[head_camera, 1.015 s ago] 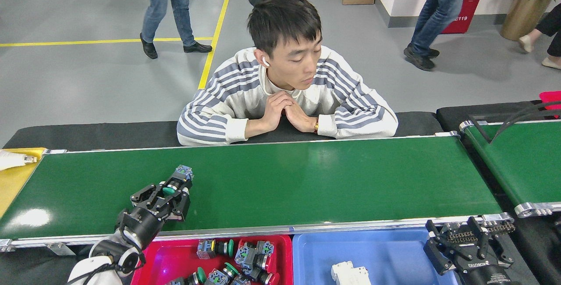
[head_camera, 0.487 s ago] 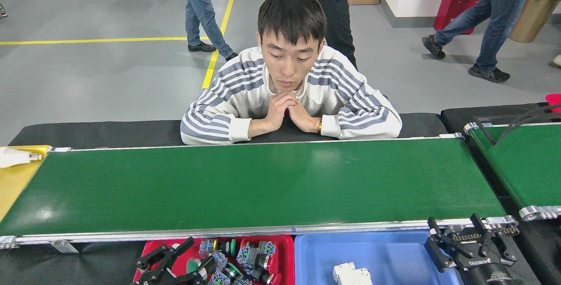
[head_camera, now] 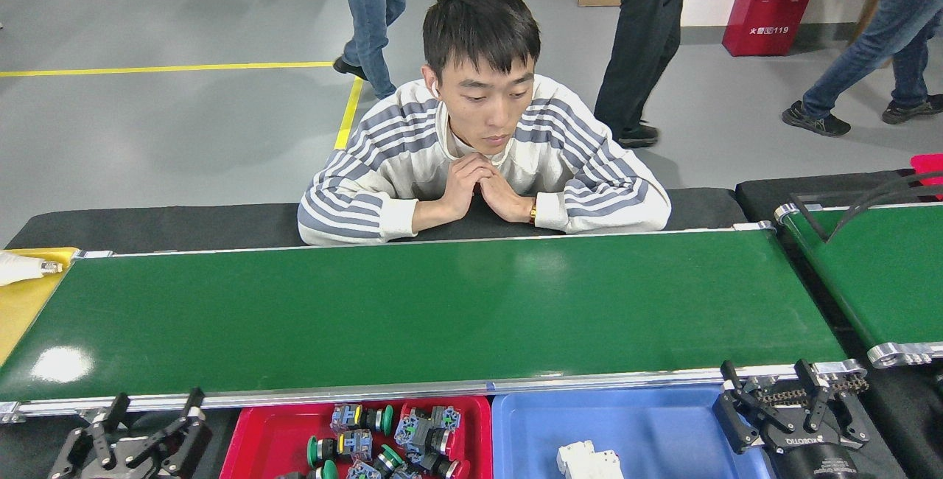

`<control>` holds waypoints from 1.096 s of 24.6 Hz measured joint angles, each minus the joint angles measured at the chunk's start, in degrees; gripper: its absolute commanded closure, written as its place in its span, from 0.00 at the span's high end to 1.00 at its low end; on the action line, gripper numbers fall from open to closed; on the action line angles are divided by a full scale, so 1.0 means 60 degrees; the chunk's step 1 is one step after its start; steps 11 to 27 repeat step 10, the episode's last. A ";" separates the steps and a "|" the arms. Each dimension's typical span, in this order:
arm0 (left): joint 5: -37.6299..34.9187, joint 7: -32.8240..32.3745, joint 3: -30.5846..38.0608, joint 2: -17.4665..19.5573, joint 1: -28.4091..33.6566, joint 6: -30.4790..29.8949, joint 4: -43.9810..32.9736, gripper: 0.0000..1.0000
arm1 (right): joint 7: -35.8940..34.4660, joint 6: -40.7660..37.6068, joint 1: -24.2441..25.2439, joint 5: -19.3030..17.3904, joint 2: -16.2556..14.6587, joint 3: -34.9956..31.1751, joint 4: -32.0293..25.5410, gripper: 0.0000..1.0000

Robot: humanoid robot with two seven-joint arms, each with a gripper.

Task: Pick switch part from conveyor to tray

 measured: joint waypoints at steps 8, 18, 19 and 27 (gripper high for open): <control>-0.0001 0.0026 0.0206 -0.0010 0.0155 0.0036 0.0001 1.00 | -0.0001 0.0027 0.0000 -0.0035 -0.0004 -0.0103 -0.0001 0.99; -0.0002 0.0030 0.0217 -0.0014 0.0219 0.0037 0.0000 1.00 | -0.0002 0.0044 0.0000 -0.0035 -0.0005 -0.0103 -0.0001 0.99; -0.0002 0.0030 0.0217 -0.0014 0.0219 0.0037 0.0000 1.00 | -0.0002 0.0044 0.0000 -0.0035 -0.0005 -0.0103 -0.0001 0.99; -0.0002 0.0030 0.0217 -0.0014 0.0219 0.0037 0.0000 1.00 | -0.0002 0.0044 0.0000 -0.0035 -0.0005 -0.0103 -0.0001 0.99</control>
